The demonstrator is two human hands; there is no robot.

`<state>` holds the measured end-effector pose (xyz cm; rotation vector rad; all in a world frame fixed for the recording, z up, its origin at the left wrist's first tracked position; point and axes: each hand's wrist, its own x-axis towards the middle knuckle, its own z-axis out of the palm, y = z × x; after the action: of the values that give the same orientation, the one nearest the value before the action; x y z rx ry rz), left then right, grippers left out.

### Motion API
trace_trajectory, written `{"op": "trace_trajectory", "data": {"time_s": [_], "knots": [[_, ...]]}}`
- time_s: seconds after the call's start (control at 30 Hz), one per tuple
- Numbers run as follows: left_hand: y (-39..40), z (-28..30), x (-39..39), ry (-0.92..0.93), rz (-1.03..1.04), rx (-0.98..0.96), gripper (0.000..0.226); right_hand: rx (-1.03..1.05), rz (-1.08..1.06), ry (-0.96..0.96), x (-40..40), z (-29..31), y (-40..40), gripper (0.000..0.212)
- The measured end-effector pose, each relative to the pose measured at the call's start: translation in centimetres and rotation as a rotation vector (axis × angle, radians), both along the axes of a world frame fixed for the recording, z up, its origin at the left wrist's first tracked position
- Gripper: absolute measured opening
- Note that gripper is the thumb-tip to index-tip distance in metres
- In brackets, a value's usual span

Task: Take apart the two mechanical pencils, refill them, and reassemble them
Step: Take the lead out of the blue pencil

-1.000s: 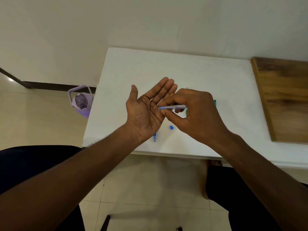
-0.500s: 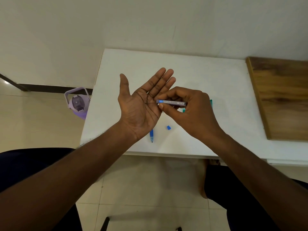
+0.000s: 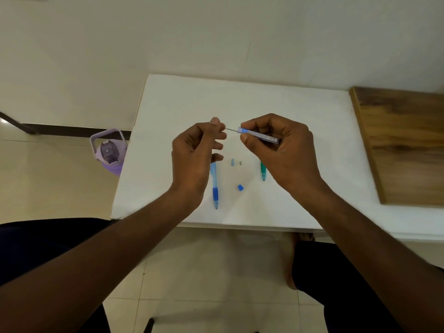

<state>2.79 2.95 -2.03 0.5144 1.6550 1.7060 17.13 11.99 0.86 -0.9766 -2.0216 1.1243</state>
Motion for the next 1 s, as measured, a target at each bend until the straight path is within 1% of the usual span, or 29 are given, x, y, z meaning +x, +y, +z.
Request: {"op": "trace_trajectory", "data": {"time_s": [0.03,0.17,0.3,0.57,0.67,0.73,0.83,0.93,1.0], "knots": [[-0.1,0.0,0.0,0.039,0.007,0.008,0.026,-0.004,-0.011,0.011,0.1,0.1,0.1,0.011],[-0.1,-0.2,0.1,0.087,-0.014,0.015,0.020,-0.007,-0.031,0.040,0.1,0.2,0.4,0.010],[0.0,-0.4,0.3,0.096,-0.037,0.025,0.010,-0.007,-0.033,0.039,0.2,0.1,0.4,0.011],[0.2,-0.3,0.1,0.156,-0.013,0.003,0.011,-0.020,-0.020,0.025,-0.1,-0.2,0.2,0.012],[0.3,-0.3,0.0,0.210,0.010,-0.014,0.012,-0.123,-0.047,0.046,-0.3,-0.5,0.1,0.016],[0.3,-0.2,-0.2,0.271,0.010,-0.025,0.014,-0.247,-0.056,0.091,-0.6,-0.8,-0.2,0.019],[0.3,-0.1,-0.3,0.367,0.006,-0.030,0.014,-0.454,-0.062,0.198,-1.0,-1.2,-0.8,0.018],[0.2,0.0,-0.4,0.480,-0.016,-0.027,0.010,-0.548,-0.059,0.254,-1.2,-1.5,-0.8,0.015],[0.2,0.0,-0.5,0.500,-0.035,-0.040,0.011,-0.587,-0.047,0.275,-1.2,-1.6,-0.7,0.014]]}}
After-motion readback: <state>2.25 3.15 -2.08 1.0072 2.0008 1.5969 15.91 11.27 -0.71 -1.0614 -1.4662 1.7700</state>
